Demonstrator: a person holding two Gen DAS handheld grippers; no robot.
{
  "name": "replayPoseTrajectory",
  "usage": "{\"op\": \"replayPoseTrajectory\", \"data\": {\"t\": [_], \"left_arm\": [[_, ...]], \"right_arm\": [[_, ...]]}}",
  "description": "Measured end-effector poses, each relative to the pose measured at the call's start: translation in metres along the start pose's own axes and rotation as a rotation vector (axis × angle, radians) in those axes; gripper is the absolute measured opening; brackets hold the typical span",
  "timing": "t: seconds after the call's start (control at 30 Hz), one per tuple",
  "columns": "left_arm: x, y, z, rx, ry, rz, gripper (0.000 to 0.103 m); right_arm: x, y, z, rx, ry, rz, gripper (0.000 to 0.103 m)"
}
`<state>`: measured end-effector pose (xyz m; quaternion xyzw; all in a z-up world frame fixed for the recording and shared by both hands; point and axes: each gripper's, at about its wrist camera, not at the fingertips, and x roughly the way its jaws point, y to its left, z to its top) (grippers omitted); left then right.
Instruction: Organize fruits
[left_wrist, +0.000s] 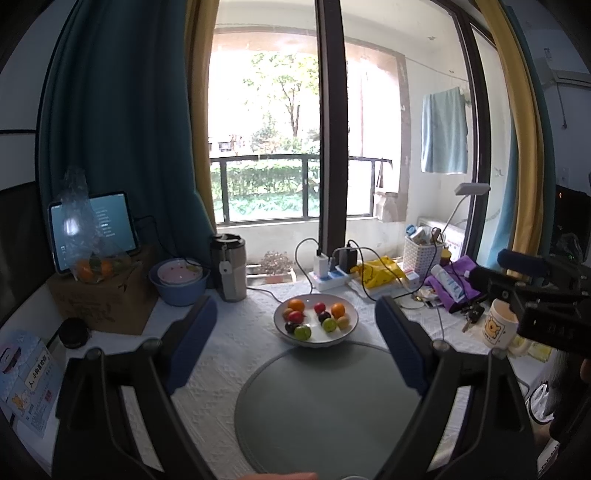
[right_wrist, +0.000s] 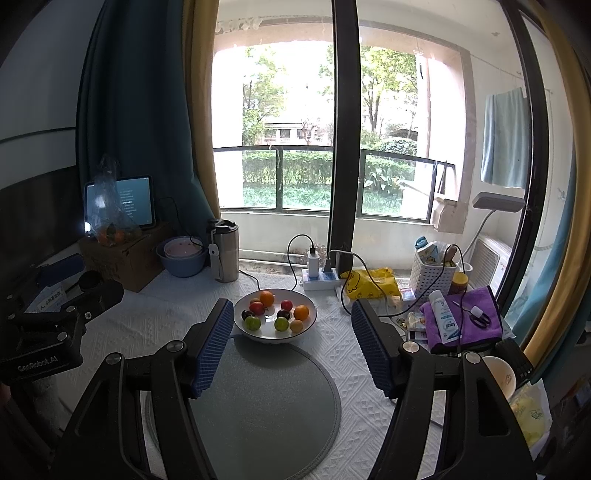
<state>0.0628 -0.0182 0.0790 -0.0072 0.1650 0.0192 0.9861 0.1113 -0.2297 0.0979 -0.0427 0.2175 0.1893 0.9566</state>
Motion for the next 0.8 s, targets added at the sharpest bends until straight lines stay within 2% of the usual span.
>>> {"op": "replayPoseTrajectory", "data": {"t": [0.8], "left_arm": [[0.0007,-0.0061,-0.0014,0.011,0.004,-0.012,0.089]], "right_arm": [[0.0055,-0.0048,-0.0053,0.009,0.006,0.001,0.069]]}}
